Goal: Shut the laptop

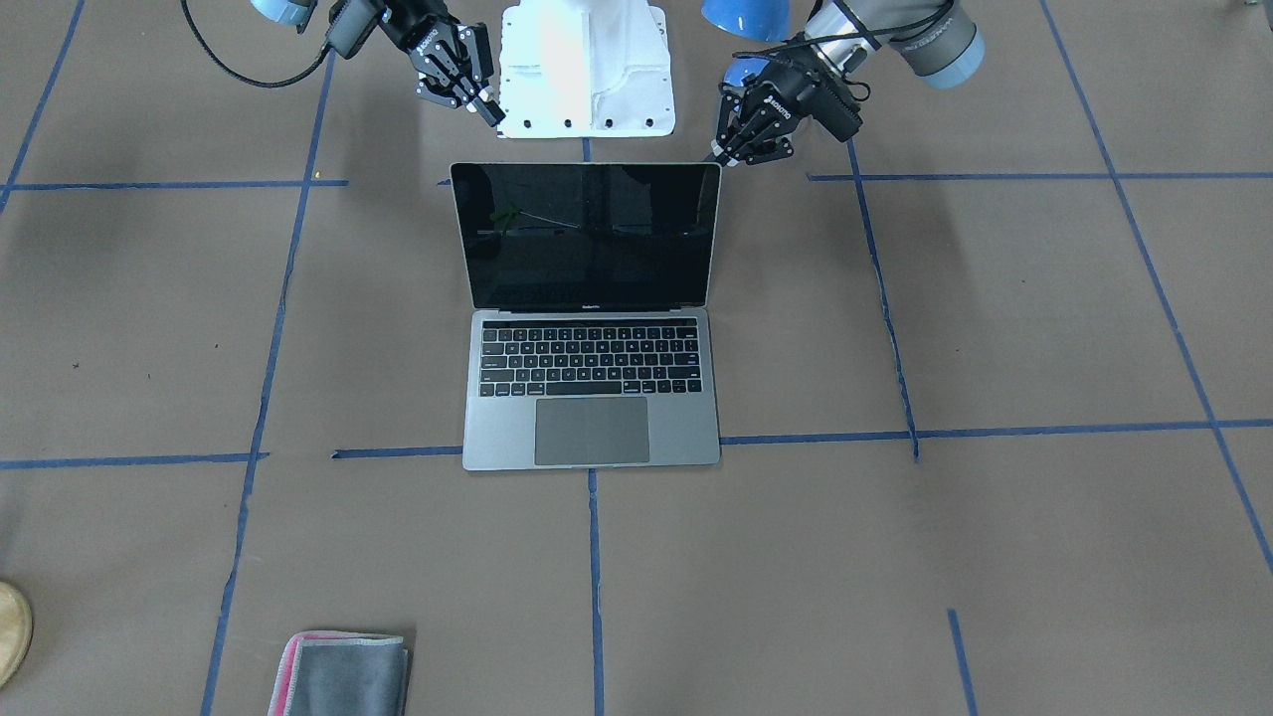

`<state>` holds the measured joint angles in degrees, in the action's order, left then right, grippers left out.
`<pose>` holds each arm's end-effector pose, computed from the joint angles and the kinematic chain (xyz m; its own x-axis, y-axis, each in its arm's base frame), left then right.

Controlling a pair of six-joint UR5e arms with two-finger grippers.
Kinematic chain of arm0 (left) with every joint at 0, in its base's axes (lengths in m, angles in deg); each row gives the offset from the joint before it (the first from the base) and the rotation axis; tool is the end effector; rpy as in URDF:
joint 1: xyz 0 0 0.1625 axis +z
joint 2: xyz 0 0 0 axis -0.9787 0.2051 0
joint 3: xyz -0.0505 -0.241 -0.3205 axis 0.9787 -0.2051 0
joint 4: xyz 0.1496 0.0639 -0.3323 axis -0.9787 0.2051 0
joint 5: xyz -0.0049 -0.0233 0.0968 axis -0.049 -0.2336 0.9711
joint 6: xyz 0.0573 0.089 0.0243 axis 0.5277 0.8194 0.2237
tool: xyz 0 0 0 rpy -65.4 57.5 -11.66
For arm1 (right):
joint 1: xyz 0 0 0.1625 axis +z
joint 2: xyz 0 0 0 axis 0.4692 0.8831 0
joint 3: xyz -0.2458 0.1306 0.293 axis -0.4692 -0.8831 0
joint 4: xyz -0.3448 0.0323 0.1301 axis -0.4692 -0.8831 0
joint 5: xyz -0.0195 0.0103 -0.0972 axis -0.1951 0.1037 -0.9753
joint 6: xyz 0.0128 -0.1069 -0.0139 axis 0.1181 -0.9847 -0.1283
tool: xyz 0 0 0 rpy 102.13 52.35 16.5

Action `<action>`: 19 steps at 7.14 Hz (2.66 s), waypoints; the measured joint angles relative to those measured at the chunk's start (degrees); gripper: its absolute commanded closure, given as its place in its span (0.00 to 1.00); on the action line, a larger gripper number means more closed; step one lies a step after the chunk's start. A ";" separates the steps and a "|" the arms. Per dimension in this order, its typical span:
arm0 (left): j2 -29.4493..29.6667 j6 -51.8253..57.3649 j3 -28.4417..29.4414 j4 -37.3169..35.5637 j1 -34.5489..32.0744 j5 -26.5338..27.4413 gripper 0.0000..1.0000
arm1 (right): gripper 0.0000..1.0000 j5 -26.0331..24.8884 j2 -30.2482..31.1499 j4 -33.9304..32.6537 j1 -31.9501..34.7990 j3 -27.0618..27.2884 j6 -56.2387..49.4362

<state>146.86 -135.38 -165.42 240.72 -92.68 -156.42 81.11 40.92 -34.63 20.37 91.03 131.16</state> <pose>0.4001 -0.2475 0.3128 0.0645 0.1562 -0.9856 0.2974 0.9398 0.1684 -0.4203 -0.1549 0.3012 -0.0326 -0.0128 0.9994 -0.5988 0.8008 -0.0093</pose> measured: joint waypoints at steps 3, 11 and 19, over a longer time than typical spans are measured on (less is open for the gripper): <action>4.05 -0.14 -0.46 -3.67 0.03 0.22 1.00 | 1.00 0.05 -0.25 -1.65 3.10 -0.13 -0.20; 7.32 0.79 -0.16 -9.08 -8.87 -1.84 1.00 | 1.00 5.90 -4.09 -8.08 12.24 -0.09 -0.16; 10.51 0.68 0.15 -15.30 -11.09 -3.70 1.00 | 1.00 21.19 -9.23 -22.01 26.68 -0.45 0.83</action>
<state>157.38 -134.70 -165.27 225.43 -103.77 -160.12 102.31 31.68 -56.64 47.05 90.59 131.99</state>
